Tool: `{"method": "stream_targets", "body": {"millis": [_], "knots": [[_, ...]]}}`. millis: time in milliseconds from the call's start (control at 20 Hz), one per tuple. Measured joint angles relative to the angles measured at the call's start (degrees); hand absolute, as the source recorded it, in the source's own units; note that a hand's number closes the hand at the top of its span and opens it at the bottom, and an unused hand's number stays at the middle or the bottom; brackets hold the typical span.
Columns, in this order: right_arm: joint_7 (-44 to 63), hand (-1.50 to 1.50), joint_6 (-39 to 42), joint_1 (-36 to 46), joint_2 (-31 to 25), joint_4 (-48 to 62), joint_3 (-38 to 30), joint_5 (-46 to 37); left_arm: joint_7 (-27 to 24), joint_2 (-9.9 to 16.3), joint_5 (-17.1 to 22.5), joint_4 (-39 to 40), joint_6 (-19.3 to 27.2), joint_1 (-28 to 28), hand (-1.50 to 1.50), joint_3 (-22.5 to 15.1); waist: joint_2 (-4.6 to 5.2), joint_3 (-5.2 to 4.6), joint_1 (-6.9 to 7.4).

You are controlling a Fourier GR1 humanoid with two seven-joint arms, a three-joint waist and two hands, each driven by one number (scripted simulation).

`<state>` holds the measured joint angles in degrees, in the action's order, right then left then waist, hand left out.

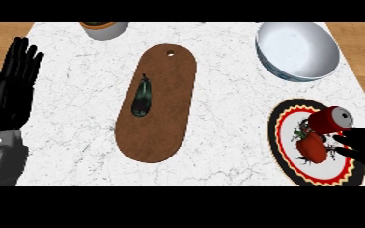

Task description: Pick the bell pepper from the plate and place it in the bowl

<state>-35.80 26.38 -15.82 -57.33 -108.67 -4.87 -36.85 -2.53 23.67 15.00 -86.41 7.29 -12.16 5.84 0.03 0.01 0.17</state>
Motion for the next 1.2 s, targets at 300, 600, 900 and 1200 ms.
{"method": "stream_targets", "body": {"millis": [300, 600, 900, 1200], "knots": [[-1.8, -1.5, -1.9, 5.4, 4.8, 9.0, 4.2, -6.7, 0.0, -1.5, -1.4, 0.5, -0.4, -0.5, 0.0, 0.3, 0.03, 0.01, 0.06], [-3.2, -1.5, -3.3, 11.9, 9.9, 17.1, 7.5, -12.2, -0.7, -2.4, -2.2, 2.5, -1.6, -1.4, 0.0, 1.5, 0.05, 0.01, 0.07], [-6.1, -1.5, -5.0, 15.0, 12.8, 21.4, 8.3, -14.8, -0.2, -3.1, -3.4, 1.8, -2.3, -1.3, 0.0, 2.2, -0.01, -0.01, -0.03], [-7.8, -1.5, -6.8, 15.6, 15.1, 23.5, 9.2, -18.0, 0.3, -3.3, -4.0, 3.1, -3.0, -2.9, 0.0, 3.6, -0.02, -0.02, -0.17]]}}
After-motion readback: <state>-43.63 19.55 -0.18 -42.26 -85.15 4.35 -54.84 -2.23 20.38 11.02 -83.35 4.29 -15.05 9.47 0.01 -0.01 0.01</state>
